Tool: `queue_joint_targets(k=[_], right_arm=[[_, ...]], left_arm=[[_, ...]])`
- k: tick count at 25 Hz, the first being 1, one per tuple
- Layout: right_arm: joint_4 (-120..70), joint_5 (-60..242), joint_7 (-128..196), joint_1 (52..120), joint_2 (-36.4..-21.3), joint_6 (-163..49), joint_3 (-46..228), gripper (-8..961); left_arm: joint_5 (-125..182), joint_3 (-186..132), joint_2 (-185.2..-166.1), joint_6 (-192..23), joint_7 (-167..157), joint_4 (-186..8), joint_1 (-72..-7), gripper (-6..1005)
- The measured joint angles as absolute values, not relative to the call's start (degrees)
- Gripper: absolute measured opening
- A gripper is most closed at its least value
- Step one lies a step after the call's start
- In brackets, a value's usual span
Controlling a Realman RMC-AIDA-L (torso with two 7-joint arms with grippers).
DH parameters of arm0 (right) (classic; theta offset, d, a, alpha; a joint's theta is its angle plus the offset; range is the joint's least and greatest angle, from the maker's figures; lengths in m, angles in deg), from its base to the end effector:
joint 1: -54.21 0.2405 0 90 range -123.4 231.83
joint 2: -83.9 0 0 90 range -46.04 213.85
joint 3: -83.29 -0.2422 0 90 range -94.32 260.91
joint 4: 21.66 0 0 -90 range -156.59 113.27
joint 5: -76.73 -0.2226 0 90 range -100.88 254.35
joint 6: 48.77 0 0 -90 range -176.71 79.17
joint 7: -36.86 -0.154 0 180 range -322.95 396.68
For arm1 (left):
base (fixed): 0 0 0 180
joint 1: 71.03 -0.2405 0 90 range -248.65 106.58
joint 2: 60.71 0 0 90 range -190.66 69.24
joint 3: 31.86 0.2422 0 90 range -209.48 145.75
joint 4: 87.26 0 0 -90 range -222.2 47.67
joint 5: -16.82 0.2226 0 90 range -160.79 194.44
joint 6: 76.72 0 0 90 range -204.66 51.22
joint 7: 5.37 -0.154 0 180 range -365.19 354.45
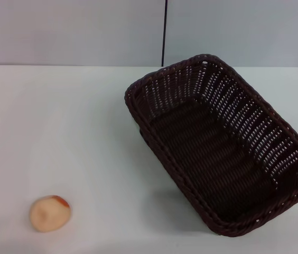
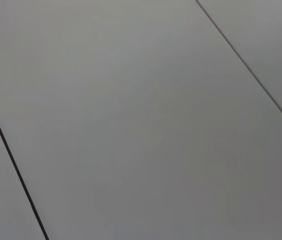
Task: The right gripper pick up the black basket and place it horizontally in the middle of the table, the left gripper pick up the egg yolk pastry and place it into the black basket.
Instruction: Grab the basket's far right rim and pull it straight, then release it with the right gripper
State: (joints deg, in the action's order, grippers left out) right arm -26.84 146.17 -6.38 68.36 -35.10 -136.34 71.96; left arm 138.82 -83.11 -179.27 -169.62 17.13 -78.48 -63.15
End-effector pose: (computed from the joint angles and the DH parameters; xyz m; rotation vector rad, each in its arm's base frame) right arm 0.4115 0.2343 0.1035 -0.9168 0.7049 1.0689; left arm -0.3759 0.2237 0.0562 -1.1278 -0.5594 -0.9552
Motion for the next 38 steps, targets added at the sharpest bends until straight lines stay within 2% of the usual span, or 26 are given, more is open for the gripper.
queue_joint_targets(k=[18,25,29,31,33,36,37,38], right_arm=[[-27.8,148.8,-7.8,68.5,-34.85,-135.8,72.8,595],[-43.1,161.1,-28.2,69.8,-34.29,-136.6,78.0,595],[-58.0,167.3,-43.8,70.6,-33.13,-139.2,86.2,594],[-68.6,172.4,-56.5,71.4,-31.59,-141.8,91.7,595],[-72.6,174.8,-60.6,71.9,-31.21,-142.7,93.2,595],[-87.0,184.6,-72.8,75.2,-29.8,-146.8,97.0,594],[-87.0,184.6,-72.8,75.2,-29.8,-146.8,97.0,594],[-93.0,190.4,-78.1,77.8,-28.91,-149.5,98.8,594]], left_arm=[[138.8,-83.1,-179.18,-170.9,17.1,-78.5,-63.1,798],[138.8,-83.0,-179.18,-171.1,17.1,-78.5,-63.2,793],[138.8,-82.9,-179.18,-171.1,17.2,-78.5,-63.2,790],[138.8,-82.9,-179.19,-171.1,17.2,-78.6,-63.2,788],[138.8,-82.9,-179.19,-171.1,17.3,-78.6,-63.3,787],[138.8,-82.4,-179.19,-171.1,18.1,-78.8,-63.4,784],[138.8,-82.4,-179.19,-171.1,18.1,-78.8,-63.4,784],[138.8,-82.2,-179.19,-171.1,18.9,-78.9,-63.5,783]])
